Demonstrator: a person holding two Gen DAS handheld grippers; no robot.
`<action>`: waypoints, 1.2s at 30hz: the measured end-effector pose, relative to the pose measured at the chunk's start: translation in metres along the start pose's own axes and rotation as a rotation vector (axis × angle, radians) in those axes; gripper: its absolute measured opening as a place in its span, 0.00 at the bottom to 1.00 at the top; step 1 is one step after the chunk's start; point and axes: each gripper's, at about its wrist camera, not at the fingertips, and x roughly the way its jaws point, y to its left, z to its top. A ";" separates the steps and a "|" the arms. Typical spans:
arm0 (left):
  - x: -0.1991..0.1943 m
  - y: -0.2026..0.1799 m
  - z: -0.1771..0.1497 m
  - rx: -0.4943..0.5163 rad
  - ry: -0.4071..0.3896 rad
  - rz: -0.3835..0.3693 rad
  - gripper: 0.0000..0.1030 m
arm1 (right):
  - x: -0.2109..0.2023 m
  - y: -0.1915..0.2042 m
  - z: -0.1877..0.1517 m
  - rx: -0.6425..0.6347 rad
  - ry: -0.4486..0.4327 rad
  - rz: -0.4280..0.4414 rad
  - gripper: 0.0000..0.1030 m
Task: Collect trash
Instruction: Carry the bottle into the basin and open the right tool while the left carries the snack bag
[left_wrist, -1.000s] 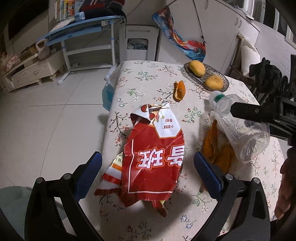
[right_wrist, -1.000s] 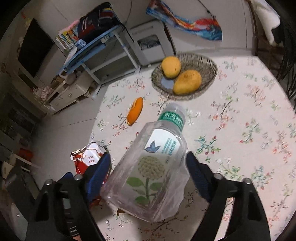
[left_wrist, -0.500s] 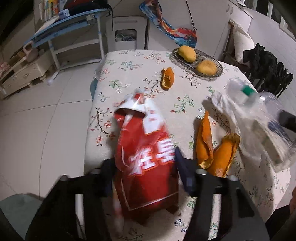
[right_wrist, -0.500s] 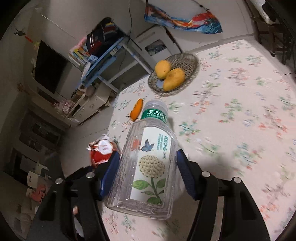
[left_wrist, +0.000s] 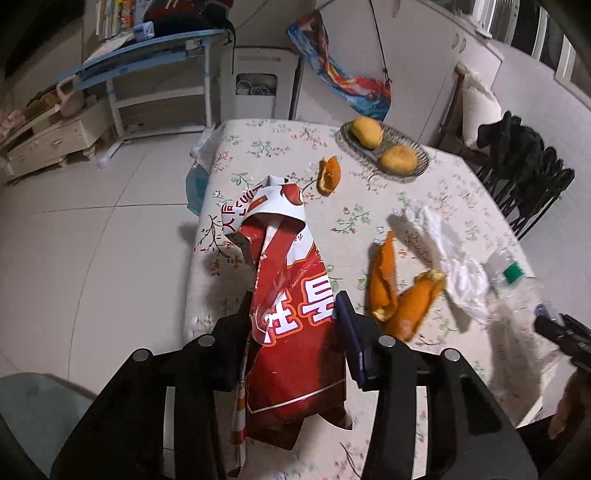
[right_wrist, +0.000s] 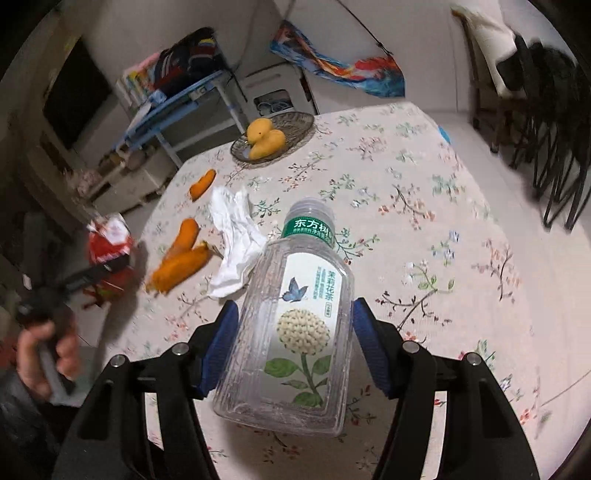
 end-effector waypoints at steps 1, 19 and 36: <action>-0.005 0.000 -0.002 -0.006 -0.005 -0.005 0.41 | 0.001 0.003 0.001 -0.020 0.000 -0.008 0.61; -0.034 -0.039 -0.066 0.018 0.022 -0.020 0.41 | 0.020 0.012 -0.020 -0.098 0.051 -0.037 0.53; -0.067 -0.048 -0.085 -0.005 -0.090 -0.039 0.41 | -0.022 0.009 -0.043 0.044 -0.076 0.120 0.53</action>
